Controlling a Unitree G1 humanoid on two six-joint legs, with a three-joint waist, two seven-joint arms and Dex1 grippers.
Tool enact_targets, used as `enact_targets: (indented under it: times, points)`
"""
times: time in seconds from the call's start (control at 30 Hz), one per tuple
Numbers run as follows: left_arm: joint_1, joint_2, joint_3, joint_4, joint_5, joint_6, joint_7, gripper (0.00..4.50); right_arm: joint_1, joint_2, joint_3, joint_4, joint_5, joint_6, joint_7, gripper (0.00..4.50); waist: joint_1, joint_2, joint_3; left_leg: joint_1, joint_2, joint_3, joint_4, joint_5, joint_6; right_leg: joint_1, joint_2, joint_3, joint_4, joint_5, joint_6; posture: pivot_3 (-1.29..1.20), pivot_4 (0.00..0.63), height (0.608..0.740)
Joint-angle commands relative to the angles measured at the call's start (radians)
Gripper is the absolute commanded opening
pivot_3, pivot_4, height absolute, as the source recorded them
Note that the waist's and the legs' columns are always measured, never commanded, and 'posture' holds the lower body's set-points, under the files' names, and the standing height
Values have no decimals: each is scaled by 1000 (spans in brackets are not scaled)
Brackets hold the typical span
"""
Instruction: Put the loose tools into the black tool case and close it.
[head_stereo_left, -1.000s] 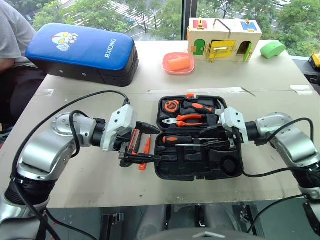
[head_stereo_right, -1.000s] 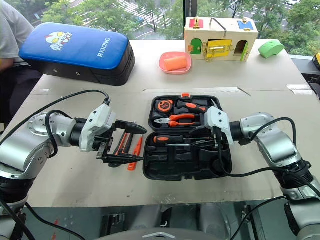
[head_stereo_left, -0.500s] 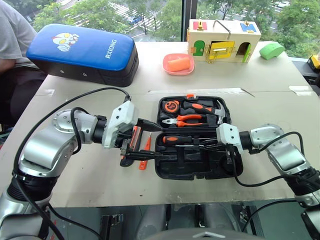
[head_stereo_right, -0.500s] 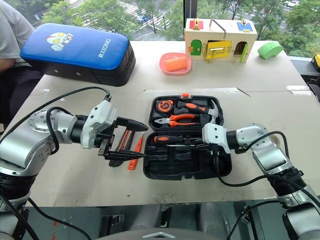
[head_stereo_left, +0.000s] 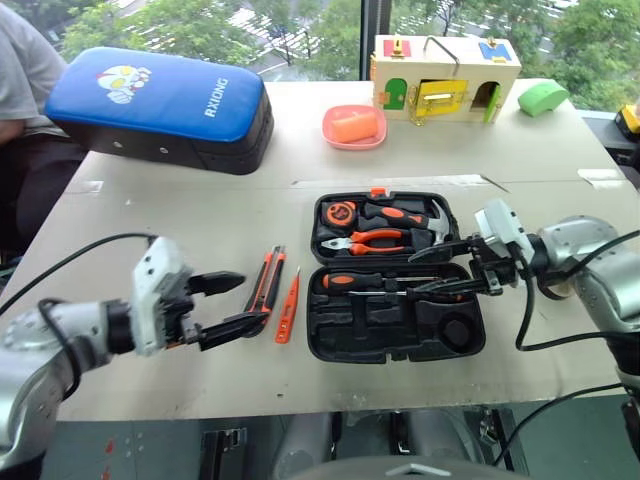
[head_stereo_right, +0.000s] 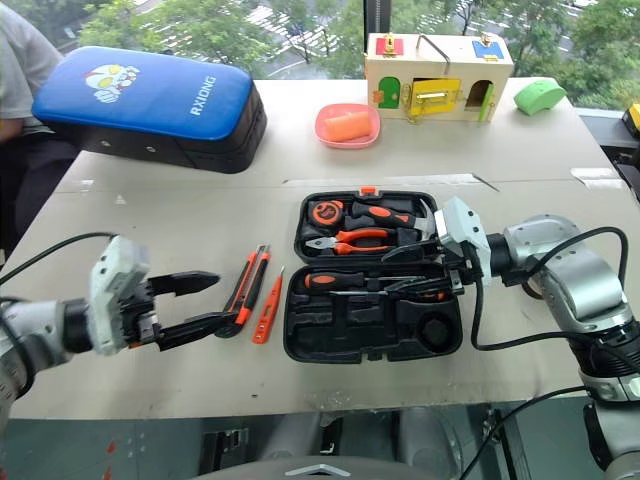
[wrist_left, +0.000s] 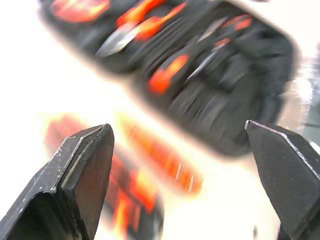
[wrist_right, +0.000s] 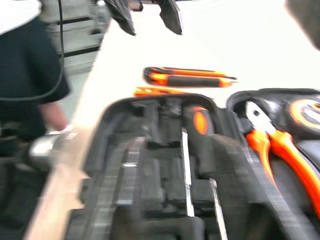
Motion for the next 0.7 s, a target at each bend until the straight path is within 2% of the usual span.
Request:
enact_targets:
  times: [0.03,0.07,0.17,0.3,0.4,0.53,0.63,0.7]
  points:
    - [196,-111,227,-121,-20,4,56,4500,-50,4,-22,-26,53,18,40,3918,4,0,0,-1,0,0,0,0,0,0,0,0,-1,1,-1,0,150,735]
    - [258,-154,274,-137,-18,-1,71,4500,-62,7,-22,-22,61,21,47,4403,4,0,0,1,0,0,0,0,0,0,-1,0,0,1,-1,0,150,735]
    - [367,-236,342,-157,-36,-16,106,4500,-73,12,-20,-13,61,16,57,4462,4,-1,0,1,-1,2,0,0,1,1,-2,1,-1,1,-1,0,150,735]
    - [400,-261,322,-185,-67,-14,165,4500,-67,19,-14,-6,47,0,57,4462,26,0,0,1,-1,-1,-1,-1,2,0,-2,-2,0,1,-2,0,150,735]
    - [342,-252,262,-235,-145,51,288,4500,-43,15,-20,-4,29,-23,59,4462,24,-1,0,1,-1,-1,-1,-1,1,0,-2,-2,-1,1,-3,0,150,735]
    - [252,-186,143,-312,-195,152,451,4500,-5,5,-37,-17,20,-39,39,4462,20,-1,-1,1,-1,-1,-1,0,0,0,-2,-1,-1,1,-2,0,150,735]
    - [103,-158,68,-303,-338,258,659,4500,33,4,-46,-43,11,-52,12,4462,20,-1,-1,1,-1,-1,-2,0,-1,0,-1,-1,0,1,-2,0,150,735]
    - [18,-132,5,-297,-402,321,776,3950,57,7,-56,-67,14,-42,-15,4500,20,-1,-1,1,-1,-1,-2,0,-1,0,-1,-1,0,1,-2,0,150,735]
